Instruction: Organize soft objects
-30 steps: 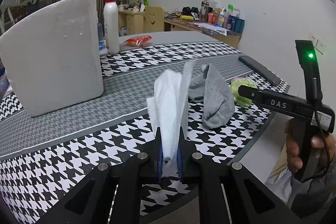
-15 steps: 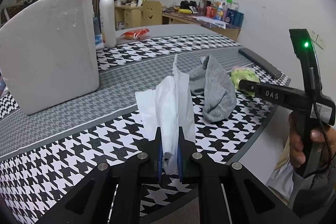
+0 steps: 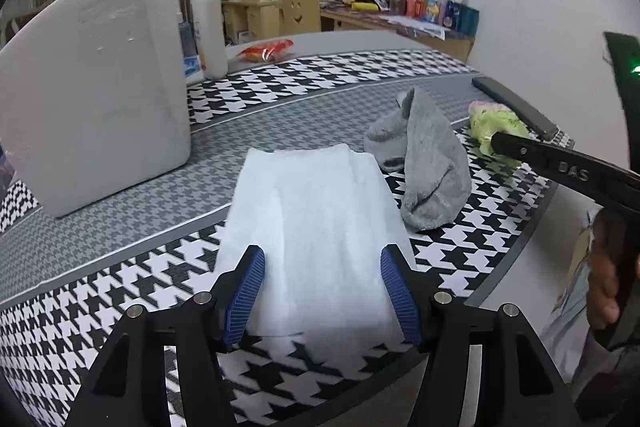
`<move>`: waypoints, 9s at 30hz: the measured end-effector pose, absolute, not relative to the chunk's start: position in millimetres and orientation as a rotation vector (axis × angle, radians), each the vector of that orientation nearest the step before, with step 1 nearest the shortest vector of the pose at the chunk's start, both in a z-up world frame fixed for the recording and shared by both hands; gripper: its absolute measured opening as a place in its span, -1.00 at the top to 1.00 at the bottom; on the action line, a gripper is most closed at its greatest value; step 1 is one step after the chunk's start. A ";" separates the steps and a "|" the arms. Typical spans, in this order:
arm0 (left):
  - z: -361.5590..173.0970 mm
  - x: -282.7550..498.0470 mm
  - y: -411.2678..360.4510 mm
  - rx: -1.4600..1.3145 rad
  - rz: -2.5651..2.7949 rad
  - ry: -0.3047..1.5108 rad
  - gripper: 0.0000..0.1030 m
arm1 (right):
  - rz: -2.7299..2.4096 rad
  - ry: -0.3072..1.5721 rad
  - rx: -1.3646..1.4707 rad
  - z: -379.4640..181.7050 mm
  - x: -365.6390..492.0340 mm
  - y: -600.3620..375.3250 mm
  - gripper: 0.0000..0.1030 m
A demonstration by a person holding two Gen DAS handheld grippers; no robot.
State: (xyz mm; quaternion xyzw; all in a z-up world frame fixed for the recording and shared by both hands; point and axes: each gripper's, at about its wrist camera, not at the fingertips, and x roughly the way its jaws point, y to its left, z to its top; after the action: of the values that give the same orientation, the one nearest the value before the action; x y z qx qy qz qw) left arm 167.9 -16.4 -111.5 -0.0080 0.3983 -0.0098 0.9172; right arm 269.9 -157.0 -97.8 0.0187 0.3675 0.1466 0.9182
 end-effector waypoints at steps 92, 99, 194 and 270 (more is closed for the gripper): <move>22.9 157.4 64.2 -0.024 0.063 0.467 0.93 | 0.599 0.437 -0.101 14.6 224.0 -69.0 0.43; 33.1 160.9 73.3 -0.027 0.085 0.451 0.93 | 0.623 0.426 -0.114 21.7 228.5 -55.1 0.43; 48.7 202.5 202.0 -0.132 0.403 0.464 -0.96 | 0.836 0.426 -0.223 55.1 275.8 89.0 0.42; 52.2 147.8 140.3 -0.052 0.434 0.447 -0.98 | 0.733 0.353 -0.182 64.8 242.9 31.6 -0.79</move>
State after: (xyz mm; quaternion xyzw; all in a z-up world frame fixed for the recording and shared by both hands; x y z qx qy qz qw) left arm 147.8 140.3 52.2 -0.0257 0.2196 0.2134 0.9516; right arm 242.9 31.6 64.8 -0.0884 0.1714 0.3560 0.9144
